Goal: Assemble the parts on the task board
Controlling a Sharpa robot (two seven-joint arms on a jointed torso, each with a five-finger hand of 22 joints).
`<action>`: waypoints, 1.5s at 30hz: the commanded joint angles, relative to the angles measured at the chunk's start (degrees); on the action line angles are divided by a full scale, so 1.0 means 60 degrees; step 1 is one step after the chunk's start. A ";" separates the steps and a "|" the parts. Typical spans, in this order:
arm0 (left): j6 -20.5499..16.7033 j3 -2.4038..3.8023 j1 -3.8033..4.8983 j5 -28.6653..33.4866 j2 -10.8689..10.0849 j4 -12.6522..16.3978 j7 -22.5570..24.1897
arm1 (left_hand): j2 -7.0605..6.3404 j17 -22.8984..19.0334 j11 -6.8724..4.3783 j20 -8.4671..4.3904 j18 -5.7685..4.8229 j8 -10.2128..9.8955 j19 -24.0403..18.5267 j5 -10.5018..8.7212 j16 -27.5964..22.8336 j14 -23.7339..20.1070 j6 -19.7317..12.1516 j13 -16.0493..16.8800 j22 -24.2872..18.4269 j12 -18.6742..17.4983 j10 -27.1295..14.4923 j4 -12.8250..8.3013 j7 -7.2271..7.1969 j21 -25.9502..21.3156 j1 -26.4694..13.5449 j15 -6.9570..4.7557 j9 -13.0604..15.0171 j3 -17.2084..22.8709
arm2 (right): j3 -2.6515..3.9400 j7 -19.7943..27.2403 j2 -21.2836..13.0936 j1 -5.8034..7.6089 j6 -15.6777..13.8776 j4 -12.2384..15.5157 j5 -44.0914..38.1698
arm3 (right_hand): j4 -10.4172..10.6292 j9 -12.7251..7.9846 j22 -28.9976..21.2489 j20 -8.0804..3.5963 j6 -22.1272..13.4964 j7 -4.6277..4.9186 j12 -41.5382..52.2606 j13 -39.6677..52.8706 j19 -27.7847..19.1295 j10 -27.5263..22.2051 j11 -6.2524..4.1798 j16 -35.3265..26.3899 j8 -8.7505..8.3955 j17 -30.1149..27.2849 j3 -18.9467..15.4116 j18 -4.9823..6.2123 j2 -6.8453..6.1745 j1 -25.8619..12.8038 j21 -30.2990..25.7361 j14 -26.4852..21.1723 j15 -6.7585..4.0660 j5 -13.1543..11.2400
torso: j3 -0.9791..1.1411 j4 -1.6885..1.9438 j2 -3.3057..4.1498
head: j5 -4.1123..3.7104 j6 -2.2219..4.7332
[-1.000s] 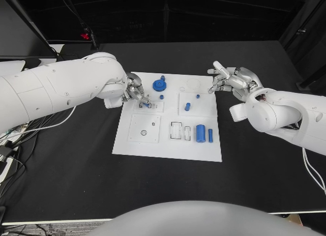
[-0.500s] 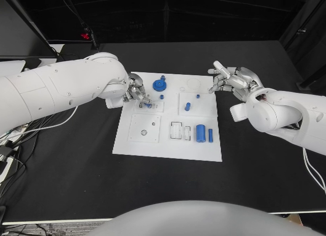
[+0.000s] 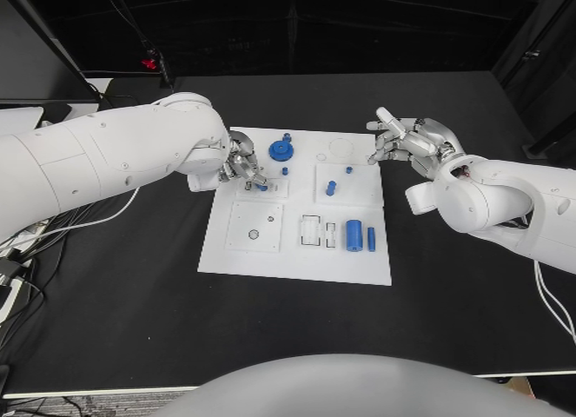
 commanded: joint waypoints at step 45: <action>-0.0121 -0.0019 -0.0148 -0.0044 -0.0092 0.0001 0.0181 | 0.0248 0.2516 -0.0030 0.0067 -0.0062 0.0060 0.0997 -0.0047 0.0008 0.1017 0.0090 0.2492 0.2515 -0.0053 0.1032 -0.0582 -0.0129 0.0030 0.0295 0.0037 0.0023 0.0915 | 0.0005 0.0111 -0.0005 0.0013 0.0066 0.0021 0.0009 | 0.0008 -0.0001 -0.0011 0.0047 -0.0043 0.0226 0.0073 -0.0021 0.0015 -0.0083 -0.0001 0.0036 0.0035 -0.0022 0.0004 0.0089 0.0071 0.0063 -0.0058 -0.0063 -0.0016 0.0028 | 0.0001 0.0000 0.0006 | -0.0007 -0.0005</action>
